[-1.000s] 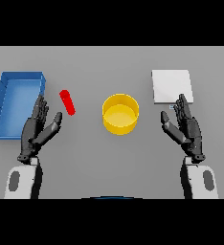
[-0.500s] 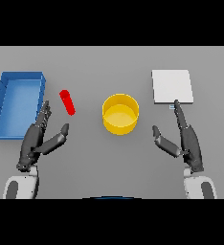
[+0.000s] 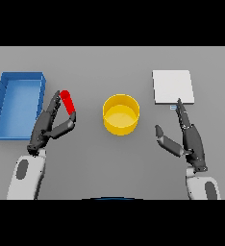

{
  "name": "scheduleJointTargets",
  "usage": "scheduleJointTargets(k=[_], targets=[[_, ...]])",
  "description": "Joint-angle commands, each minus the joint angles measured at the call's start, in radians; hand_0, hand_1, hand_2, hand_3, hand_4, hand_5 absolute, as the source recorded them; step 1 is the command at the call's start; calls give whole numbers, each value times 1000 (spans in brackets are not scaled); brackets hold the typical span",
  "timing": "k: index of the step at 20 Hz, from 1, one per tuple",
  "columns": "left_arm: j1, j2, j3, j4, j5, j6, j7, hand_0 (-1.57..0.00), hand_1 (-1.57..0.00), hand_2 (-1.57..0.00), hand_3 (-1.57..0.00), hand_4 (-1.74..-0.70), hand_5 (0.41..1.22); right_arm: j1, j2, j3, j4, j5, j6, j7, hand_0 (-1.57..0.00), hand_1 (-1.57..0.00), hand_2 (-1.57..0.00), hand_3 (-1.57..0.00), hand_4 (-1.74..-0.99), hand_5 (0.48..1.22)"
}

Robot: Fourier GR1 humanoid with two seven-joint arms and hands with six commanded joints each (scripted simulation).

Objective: Pick up the red beaker and tilt it to pour out 1 green nut into yellow bowl. Pick up the yellow bowl and place it on the metallic measuring scale.

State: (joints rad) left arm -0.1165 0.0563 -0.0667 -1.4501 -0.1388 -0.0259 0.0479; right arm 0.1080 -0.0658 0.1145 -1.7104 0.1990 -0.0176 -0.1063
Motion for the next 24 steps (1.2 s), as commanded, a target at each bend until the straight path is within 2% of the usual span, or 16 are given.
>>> scheduleJointTargets(k=[1, 3, 4, 11, 13, 14, 16, 17, 18, 20, 21, 22, 23, 24], targets=[[-19, 5, 11, 29, -4, 5, -11, 1, 1, 1, 1, -1376, 738, 0, -5, -12, 1, -11, 1, 7, 1, 1, 1, 1, -1321, 683], [-63, -3, 21, 89, -10, 18, -13, 1, 1, 1, 1, -1359, 726, 8, 2, 3, -15, -3, 2, -3, 1, 1, 1, 1, -1331, 686], [-83, 2, 36, 127, -2, 13, -26, 1, 1, 1, 1, -1352, 720, 6, 6, 1, -18, -5, -3, 16, 1, 1, 1, 1, -1337, 687], [-225, -5, 75, 296, -1, 24, -57, 1, 1, 1, 1, -1319, 711, -11, -6, -20, 1, -22, 4, 28, 1, 1, 1, 1, -1333, 687], [-248, -3, 77, 321, -2, 18, -63, 1, 1, 1, 1, -1314, 704, -3, -5, -20, 1, -31, 10, 16, 1, 1, 1, 1, -1332, 685], [-274, -4, 84, 348, -4, 24, -52, 1, 1, 1, 1, -1311, 703, -17, -3, -24, 8, -32, 5, 28, 1, 1, 1, 1, -1329, 684], [-294, 2, 93, 384, -1, 15, -64, 1, 1, 1, 1, -1318, 708, 8, -8, -19, -8, -30, 12, 5, 1, 1, 1, 1, -1320, 683], [-304, 2, 94, 391, -2, 16, -66, 1, 1, 1, 1, -1322, 710, -4, -2, -14, -12, -24, 6, 20, 1, 1, 1, 1, -1315, 682], [-312, -6, 95, 412, 1, 13, -84, 1, 1, 1, 1, -1332, 715, 2, -1, -11, -15, -19, 3, 12, 1, 1, 1, 1, -1311, 682], [-317, -8, 101, 423, 6, 11, -127, 1, 1, 1, 1, -1363, 735, -7, -3, -17, -12, -21, 0, 35, 1, 1, 1, 1, -1298, 682], [-329, -25, 102, 437, 6, 25, -130, 1, 1, -30, -3, -1389, 752, 3, -1, -8, -20, -9, -3, 22, 1, 1, 1, 1, -1295, 683], [-335, -33, 111, 446, 13, 33, -135, -81, -84, -122, -75, -1416, 770, 6, 2, -3, -21, -3, -4, 20, 1, 1, 1, 1, -1291, 684], [-345, -36, 125, 454, 24, 41, -122, -253, -276, -307, -220, -1444, 795, 1, -1, -8, -15, -7, -3, 20, 1, 1, 1, 1, -1289, 684], [-350, -48, 129, 461, 24, 58, -119, -458, -483, -501, -490, -1443, 881, 2, -9, -17, -7, -12, -1, 14, 1, 1, 1, 1, -1286, 685]])
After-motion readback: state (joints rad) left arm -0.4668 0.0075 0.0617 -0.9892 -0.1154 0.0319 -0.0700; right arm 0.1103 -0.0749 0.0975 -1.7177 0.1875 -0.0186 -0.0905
